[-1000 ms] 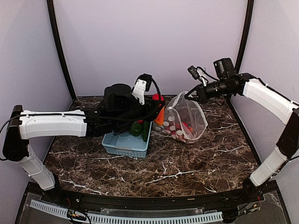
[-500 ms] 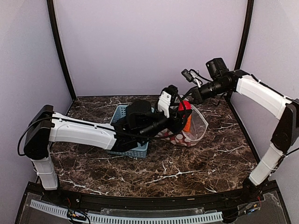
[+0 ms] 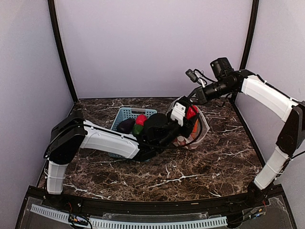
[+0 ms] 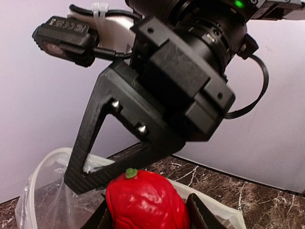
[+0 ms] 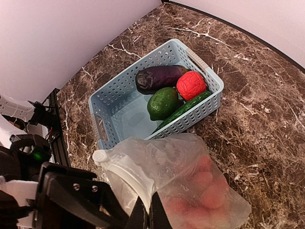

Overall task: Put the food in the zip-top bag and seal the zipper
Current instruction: Place the fake fruit in the zipper food storage bag, then pass from the right arm to the left, then pass from the left arm to the right

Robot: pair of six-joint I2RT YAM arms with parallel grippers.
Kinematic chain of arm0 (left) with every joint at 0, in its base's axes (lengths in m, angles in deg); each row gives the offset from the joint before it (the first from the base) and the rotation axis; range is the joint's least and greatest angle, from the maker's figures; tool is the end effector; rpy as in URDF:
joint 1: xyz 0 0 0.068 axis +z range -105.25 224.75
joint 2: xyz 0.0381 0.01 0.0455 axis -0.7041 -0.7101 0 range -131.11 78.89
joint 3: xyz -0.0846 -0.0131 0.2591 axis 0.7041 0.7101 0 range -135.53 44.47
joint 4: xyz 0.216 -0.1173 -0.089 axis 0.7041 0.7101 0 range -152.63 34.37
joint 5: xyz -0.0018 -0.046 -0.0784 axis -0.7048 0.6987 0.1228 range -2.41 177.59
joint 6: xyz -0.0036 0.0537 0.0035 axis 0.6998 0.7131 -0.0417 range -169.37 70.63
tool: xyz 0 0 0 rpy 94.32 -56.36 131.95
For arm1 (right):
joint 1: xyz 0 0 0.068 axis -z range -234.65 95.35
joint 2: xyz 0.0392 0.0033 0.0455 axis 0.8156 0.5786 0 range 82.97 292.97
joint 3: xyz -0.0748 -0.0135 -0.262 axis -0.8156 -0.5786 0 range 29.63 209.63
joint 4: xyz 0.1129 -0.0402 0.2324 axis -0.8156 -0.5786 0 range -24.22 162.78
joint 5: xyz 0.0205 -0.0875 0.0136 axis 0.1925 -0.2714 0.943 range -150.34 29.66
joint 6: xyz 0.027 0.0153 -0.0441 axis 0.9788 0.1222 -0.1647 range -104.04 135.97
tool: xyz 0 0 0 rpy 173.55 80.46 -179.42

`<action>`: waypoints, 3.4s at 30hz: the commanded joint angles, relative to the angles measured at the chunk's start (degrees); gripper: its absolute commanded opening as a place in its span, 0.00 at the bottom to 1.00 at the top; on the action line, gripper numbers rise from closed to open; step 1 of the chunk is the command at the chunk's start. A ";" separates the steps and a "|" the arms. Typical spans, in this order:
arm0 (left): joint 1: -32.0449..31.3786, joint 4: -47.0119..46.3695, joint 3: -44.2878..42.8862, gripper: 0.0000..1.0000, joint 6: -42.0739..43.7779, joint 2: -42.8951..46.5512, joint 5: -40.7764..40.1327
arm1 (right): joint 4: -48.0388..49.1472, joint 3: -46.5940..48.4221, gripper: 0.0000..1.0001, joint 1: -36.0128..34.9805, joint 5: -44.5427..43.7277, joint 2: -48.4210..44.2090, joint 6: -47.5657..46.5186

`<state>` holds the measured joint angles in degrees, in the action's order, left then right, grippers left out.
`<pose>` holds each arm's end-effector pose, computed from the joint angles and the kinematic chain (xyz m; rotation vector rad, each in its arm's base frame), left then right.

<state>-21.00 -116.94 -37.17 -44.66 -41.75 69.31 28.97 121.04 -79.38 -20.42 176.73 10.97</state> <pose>0.2100 -0.4392 0.2616 0.5348 1.2400 -0.6964 0.3126 0.1691 0.3538 -0.9247 2.1596 0.9921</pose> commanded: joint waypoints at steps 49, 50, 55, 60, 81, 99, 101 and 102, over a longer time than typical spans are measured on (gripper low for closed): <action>2.22 34.12 6.17 0.19 -67.45 8.63 5.12 | 3.38 -3.32 0.00 -1.27 -5.36 -2.35 -0.19; 2.28 32.91 6.24 0.13 -67.41 8.20 5.46 | 2.90 -3.30 0.00 -1.27 -6.00 -2.57 -0.50; 2.26 31.72 6.67 0.01 -65.47 8.97 5.51 | -0.40 -3.53 0.23 -1.46 -10.93 -4.05 -2.42; 2.09 32.13 7.69 0.01 -63.42 11.01 3.78 | -5.04 -3.22 0.28 -1.48 -13.40 -3.09 -3.98; 1.75 35.38 4.69 0.48 -32.23 18.24 -1.04 | -7.80 11.05 0.00 2.15 -26.05 1.45 -2.76; 20.01 69.66 11.37 0.68 -29.61 26.86 3.51 | -4.94 0.94 0.00 0.56 -14.34 -0.42 -2.33; 22.00 72.55 10.94 0.68 -30.91 25.35 5.51 | -4.41 -0.11 0.00 0.61 -12.68 -0.94 -2.57; 22.61 74.47 10.07 0.67 -31.65 23.93 6.52 | -4.11 -0.70 0.00 0.57 -12.07 -1.29 -2.81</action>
<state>-0.28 -53.84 -26.81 -74.15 -15.85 70.97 22.81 122.38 -78.26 -36.77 177.71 8.92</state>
